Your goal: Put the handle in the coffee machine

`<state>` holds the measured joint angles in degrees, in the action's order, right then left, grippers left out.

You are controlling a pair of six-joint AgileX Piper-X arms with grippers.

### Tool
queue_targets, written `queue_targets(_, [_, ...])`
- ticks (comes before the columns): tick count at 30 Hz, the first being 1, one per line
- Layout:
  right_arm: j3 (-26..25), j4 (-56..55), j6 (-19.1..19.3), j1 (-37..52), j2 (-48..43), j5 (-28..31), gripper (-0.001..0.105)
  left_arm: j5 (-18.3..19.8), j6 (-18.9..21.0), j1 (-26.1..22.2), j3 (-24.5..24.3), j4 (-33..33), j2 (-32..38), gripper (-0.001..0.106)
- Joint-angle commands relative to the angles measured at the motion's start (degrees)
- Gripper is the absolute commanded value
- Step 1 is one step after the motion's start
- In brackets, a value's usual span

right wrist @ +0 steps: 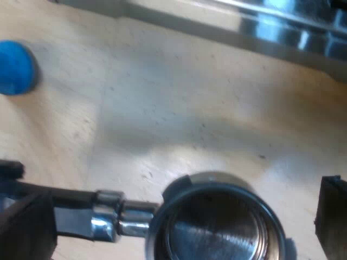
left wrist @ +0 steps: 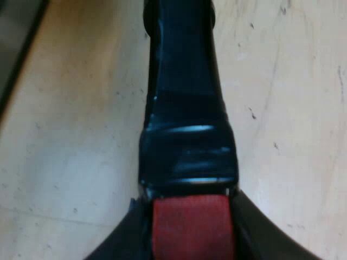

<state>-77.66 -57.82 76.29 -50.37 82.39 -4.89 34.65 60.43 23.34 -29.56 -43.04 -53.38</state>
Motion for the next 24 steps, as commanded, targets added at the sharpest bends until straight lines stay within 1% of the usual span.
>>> queue_targets(1, [-0.6,1.4,0.9,0.1,-1.4,-0.2,0.105,1.7,-1.0,-0.3,-0.6,0.0,1.5,0.000])
queue_targets(5, [-0.6,2.3,1.0,0.1,-2.6,-0.1,0.105,1.7,-1.1,-3.0,-0.6,-0.4,3.6,0.000])
queue_targets(8, [-0.6,2.3,1.0,0.1,-2.9,-0.1,0.105,1.7,-1.1,-6.8,-0.6,-2.0,4.3,0.000])
queue_targets(12, [-0.1,3.5,0.7,0.1,-2.9,0.0,0.105,1.7,-1.7,-13.2,-0.8,-3.4,4.6,0.000])
queue_targets(13, [-0.2,3.6,0.6,0.1,-2.9,-0.5,0.105,1.7,-1.6,-14.4,-1.0,-3.4,4.7,0.000])
queue_targets(15, [-0.1,3.7,0.7,0.0,-3.1,-0.5,0.105,1.7,-1.6,-15.3,-1.2,-3.6,4.8,0.000])
queue_targets(17, [-0.1,5.0,1.9,-1.9,-3.7,3.5,0.105,1.9,-2.1,-16.7,-1.7,-4.4,4.9,0.000])
queue_targets(18, [-0.1,6.3,2.6,-3.6,-4.1,9.4,0.105,3.1,-3.5,-19.2,-3.1,-6.5,4.8,0.000])
queue_targets(19, [-0.1,7.4,2.4,-5.4,-4.4,14.5,0.105,5.3,-4.3,-21.5,-4.7,-8.9,4.8,0.000])
queue_targets(20, [-0.1,7.7,2.4,-6.1,-4.4,16.4,0.105,5.9,-4.5,-21.8,-5.0,-9.2,4.8,0.000])
queue_targets(21, [-0.1,8.6,2.4,-7.9,-4.5,20.1,0.105,6.3,-5.1,-22.7,-5.7,-9.8,4.7,0.000])
queue_targets(24, [0.1,11.0,1.9,-12.2,-4.5,28.1,0.105,6.4,-7.2,-24.2,-6.3,-9.9,4.6,0.000])
